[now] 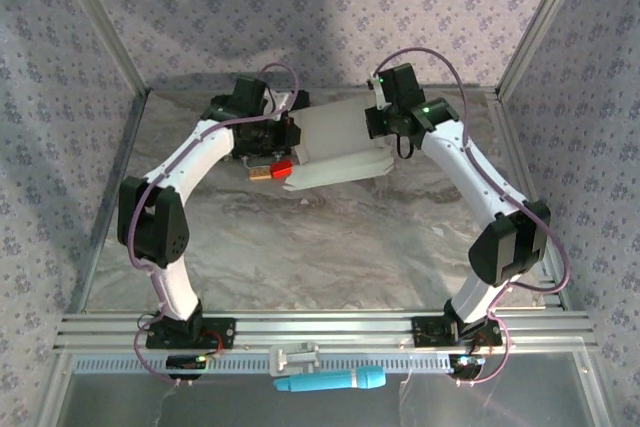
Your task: Fold the paper box
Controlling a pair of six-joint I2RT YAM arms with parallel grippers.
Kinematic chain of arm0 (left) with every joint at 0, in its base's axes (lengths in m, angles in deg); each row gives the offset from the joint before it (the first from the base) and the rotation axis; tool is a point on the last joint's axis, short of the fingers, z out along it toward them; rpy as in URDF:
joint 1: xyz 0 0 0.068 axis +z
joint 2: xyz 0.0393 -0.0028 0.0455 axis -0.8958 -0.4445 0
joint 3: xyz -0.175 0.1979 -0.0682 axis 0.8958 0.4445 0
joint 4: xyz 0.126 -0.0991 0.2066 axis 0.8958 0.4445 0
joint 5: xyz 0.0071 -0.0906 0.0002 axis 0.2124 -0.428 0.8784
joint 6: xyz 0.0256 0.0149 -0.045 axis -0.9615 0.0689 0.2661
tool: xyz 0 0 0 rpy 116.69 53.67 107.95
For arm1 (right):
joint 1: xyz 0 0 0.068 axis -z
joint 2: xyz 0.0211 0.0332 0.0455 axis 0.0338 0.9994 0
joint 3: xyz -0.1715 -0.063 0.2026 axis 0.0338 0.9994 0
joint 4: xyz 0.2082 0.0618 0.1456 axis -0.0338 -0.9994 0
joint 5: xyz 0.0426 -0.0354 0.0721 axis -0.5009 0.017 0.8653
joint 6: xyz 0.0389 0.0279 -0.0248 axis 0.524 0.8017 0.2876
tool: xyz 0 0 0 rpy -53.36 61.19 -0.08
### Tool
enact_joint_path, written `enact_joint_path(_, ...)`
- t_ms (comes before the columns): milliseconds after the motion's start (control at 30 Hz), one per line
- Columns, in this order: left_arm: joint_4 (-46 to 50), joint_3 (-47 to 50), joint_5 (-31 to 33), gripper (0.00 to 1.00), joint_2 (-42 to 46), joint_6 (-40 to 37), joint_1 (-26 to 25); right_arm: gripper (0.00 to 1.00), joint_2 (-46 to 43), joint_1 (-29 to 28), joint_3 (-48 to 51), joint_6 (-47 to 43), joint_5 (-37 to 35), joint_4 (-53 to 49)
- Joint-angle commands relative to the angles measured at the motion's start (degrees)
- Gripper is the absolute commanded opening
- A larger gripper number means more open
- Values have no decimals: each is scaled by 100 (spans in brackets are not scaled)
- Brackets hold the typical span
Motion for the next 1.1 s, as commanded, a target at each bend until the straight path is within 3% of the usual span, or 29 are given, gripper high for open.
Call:
enact_joint_path(0,-15,29,229,0,420,-120,-139,0,23,-24,-109,49,-153,-232)
enact_joint_path(167,115,67,600,0,542,-28,-261,15,94,64,-194,130,5,-372)
enact_joint_path(267,96,147,684,0,594,2,-300,18,150,105,-275,191,-1,-468)
enact_joint_path(567,96,167,757,0,633,38,-352,17,238,112,-390,283,-92,-585)
enact_joint_path(667,114,153,763,0,631,70,-363,5,232,83,-365,358,-254,-587)
enact_joint_path(733,141,140,793,0,630,94,-371,0,215,13,-361,417,-590,-607)
enact_joint_path(867,151,130,832,0,649,183,-397,0,308,-149,-508,844,-1725,-918)
enact_joint_path(933,158,113,869,0,651,256,-422,0,465,-309,-698,1229,-2624,-1324)
enact_joint_path(1067,144,73,912,0,632,371,-467,0,856,-561,-1191,2026,-3628,-2257)
